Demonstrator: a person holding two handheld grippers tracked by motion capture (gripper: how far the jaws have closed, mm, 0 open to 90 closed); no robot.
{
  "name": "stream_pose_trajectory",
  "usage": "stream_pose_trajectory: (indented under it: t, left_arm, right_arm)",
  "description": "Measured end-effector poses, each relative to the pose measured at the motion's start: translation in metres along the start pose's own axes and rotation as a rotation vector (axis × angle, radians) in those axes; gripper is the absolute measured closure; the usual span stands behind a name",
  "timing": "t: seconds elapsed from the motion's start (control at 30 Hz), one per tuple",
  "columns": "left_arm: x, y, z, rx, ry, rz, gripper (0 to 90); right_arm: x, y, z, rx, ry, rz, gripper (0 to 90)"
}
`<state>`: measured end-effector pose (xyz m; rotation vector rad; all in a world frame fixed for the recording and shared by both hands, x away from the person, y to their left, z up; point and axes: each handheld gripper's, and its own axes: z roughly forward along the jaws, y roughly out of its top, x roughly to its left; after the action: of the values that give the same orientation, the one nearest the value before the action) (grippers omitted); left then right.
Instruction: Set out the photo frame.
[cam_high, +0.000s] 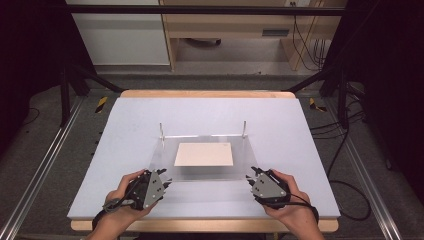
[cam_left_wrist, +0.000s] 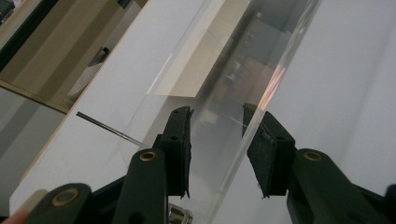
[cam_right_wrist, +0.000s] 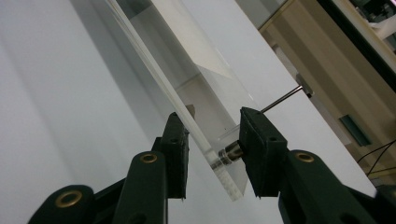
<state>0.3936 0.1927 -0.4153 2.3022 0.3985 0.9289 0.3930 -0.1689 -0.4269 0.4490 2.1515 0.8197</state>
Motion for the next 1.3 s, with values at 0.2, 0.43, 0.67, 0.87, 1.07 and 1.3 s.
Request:
stream_pose_trajectory:
  t: [0.2, 0.43, 0.67, 0.87, 1.07, 1.3]
  left_arm:
    - [0.009, 0.002, -0.006, -0.008, 0.013, -0.010, 63.1]
    - [0.025, 0.005, -0.010, -0.023, -0.010, -0.048, 63.7]
    - [0.055, 0.024, -0.012, -0.020, -0.047, -0.077, 66.5]
    - [0.083, 0.039, -0.010, -0.002, -0.089, -0.095, 66.1]
    - [0.102, 0.050, -0.007, 0.021, -0.124, -0.098, 66.1]
    - [0.114, 0.056, -0.005, 0.038, -0.144, -0.100, 66.4]
  right_arm:
    - [-0.006, 0.014, -0.005, 0.021, 0.044, 0.022, 64.4]
    - [-0.016, 0.030, -0.008, 0.051, 0.082, 0.055, 64.5]
    - [-0.048, 0.044, -0.006, 0.041, 0.154, 0.141, 64.2]
    - [-0.080, 0.054, 0.001, 0.015, 0.231, 0.223, 64.4]
    - [-0.099, 0.058, 0.006, -0.009, 0.270, 0.235, 64.3]
    - [-0.105, 0.053, 0.010, -0.087, 0.256, 0.264, 53.5]
